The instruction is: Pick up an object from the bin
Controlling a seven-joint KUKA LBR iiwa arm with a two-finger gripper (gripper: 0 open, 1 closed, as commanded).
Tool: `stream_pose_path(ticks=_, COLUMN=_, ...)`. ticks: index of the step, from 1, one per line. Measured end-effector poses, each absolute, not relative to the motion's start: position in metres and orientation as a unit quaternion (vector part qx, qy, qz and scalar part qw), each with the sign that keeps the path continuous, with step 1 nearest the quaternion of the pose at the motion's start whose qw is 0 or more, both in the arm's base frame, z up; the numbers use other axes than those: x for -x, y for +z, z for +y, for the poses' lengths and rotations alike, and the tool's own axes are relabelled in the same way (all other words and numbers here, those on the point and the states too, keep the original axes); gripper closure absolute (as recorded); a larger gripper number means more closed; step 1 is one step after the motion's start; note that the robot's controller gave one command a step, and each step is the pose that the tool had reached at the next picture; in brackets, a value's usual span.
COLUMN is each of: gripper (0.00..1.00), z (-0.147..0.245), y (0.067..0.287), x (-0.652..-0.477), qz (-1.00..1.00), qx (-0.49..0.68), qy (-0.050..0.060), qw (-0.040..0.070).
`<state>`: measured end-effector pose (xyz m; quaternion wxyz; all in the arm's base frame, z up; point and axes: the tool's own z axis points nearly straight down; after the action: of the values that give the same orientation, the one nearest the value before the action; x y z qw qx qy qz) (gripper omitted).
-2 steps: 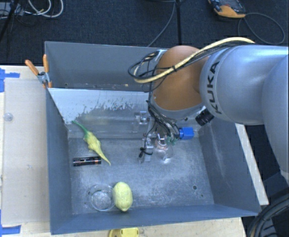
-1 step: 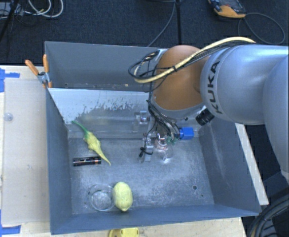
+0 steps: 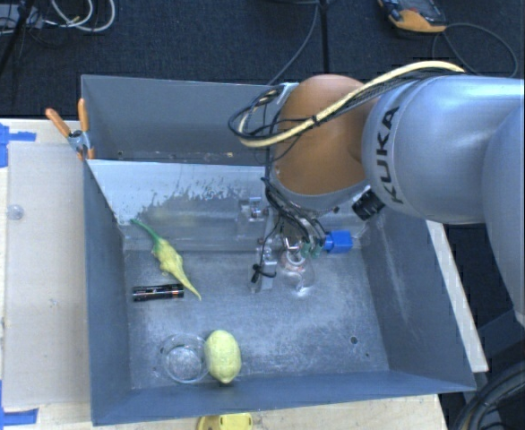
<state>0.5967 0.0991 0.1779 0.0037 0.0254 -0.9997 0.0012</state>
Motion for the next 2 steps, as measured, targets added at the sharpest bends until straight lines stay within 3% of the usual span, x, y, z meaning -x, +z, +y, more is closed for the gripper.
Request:
stream_pose_path(ticks=1, gripper=0.00, z=0.123, y=0.185, x=-0.564, qz=-0.996, qx=-0.092, qy=-0.001, qw=-0.001)
stream_pose_path(ticks=2, gripper=0.00, z=0.128, y=0.165, x=-0.545, qz=-0.999, qx=-0.048, qy=0.000, qw=0.006)
